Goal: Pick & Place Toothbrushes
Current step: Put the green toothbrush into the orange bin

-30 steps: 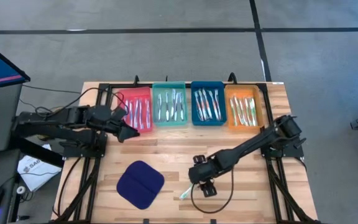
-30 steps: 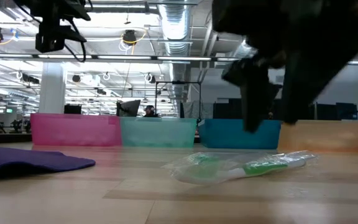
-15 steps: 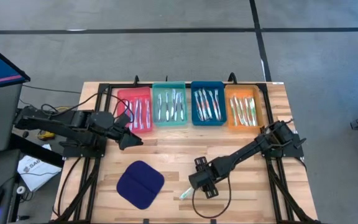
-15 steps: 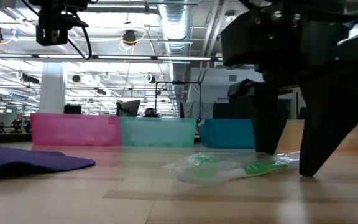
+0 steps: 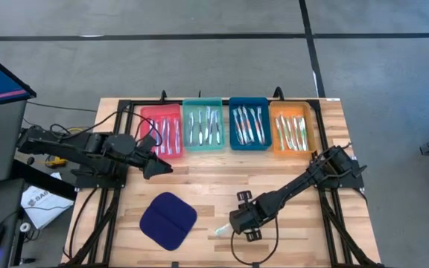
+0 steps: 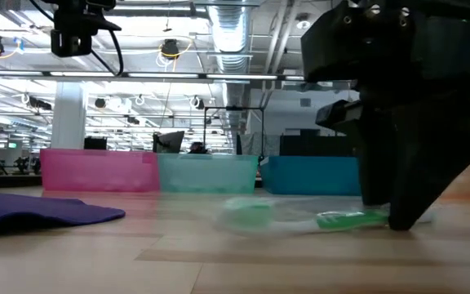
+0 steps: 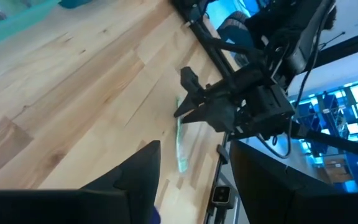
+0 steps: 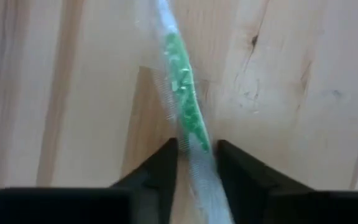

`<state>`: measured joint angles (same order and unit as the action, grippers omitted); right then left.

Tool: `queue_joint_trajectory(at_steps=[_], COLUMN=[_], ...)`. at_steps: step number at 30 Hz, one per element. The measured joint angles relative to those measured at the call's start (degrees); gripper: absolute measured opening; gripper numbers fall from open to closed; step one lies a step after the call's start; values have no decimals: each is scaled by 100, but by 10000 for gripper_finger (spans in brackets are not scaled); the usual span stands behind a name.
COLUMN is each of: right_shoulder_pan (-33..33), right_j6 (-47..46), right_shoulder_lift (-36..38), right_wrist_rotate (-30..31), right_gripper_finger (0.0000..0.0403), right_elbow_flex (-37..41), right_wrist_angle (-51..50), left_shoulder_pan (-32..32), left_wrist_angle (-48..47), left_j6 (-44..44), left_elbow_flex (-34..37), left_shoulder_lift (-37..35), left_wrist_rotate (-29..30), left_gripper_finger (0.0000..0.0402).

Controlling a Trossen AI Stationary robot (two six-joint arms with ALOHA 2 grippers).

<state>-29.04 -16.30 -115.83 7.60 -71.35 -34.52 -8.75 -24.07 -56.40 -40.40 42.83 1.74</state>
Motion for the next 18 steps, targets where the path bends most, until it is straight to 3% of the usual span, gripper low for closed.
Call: queue_joint_trajectory(at_steps=[5,11,18], right_shoulder_pan=[20,33,73], right_j6=[-9,-791,-1508], right_shoulder_lift=[2,2,-53], right_wrist_rotate=[-285,-329,-574], right_gripper_finger=[19,33,13], right_elbow_flex=[-1,-2,-292], right_wrist_angle=[-31,-35,-259], left_shoulder_pan=[0,2,4], left_wrist_angle=[105,150,204], left_j6=[-5,-5,-5], left_elbow_flex=[0,0,0], left_shoulder_lift=[0,0,0], left_wrist_rotate=[33,132,133], left_gripper_finger=[187,187,187])
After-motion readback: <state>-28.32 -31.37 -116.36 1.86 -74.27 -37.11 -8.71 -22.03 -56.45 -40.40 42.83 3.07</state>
